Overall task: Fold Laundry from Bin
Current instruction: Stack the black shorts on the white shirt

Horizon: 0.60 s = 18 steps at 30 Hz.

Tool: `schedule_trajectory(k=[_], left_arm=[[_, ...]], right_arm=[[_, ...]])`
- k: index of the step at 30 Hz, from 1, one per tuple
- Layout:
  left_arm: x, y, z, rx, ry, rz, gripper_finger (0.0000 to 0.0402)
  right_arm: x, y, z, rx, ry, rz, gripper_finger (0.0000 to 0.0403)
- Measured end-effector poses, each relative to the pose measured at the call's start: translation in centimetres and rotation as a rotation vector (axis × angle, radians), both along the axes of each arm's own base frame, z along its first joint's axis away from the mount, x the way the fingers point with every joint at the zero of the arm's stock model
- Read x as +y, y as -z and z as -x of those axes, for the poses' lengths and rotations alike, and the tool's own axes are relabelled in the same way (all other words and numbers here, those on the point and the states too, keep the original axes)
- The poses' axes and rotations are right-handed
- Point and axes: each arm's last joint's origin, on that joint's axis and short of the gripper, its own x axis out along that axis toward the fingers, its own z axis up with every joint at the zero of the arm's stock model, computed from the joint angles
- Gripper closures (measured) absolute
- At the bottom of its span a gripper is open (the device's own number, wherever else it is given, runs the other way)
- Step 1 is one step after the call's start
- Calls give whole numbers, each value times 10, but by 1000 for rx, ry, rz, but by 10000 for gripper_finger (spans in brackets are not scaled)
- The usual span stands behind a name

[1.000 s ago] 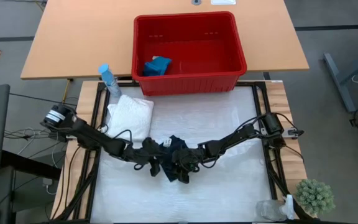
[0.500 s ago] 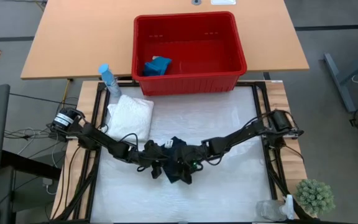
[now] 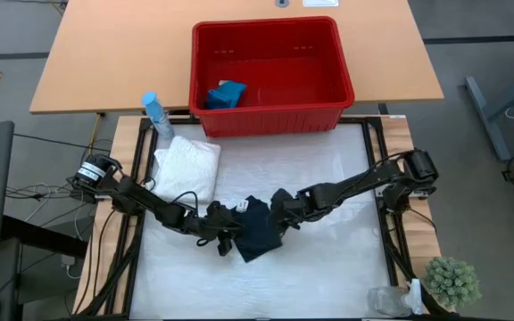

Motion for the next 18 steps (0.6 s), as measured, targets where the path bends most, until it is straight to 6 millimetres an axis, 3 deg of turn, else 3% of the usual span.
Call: schedule_trajectory(k=[8, 12, 18], left_arm=[[0, 0, 0, 0, 2, -2, 233], [0, 0, 0, 0, 2, -4, 233], [0, 0, 0, -4, -2, -3, 233]], right_arm=[[-21, 6, -5, 18, 122, -38, 149], [-19, 15, -11, 18, 113, -70, 120], [-16, 40, -21, 47, 127, -83, 114]])
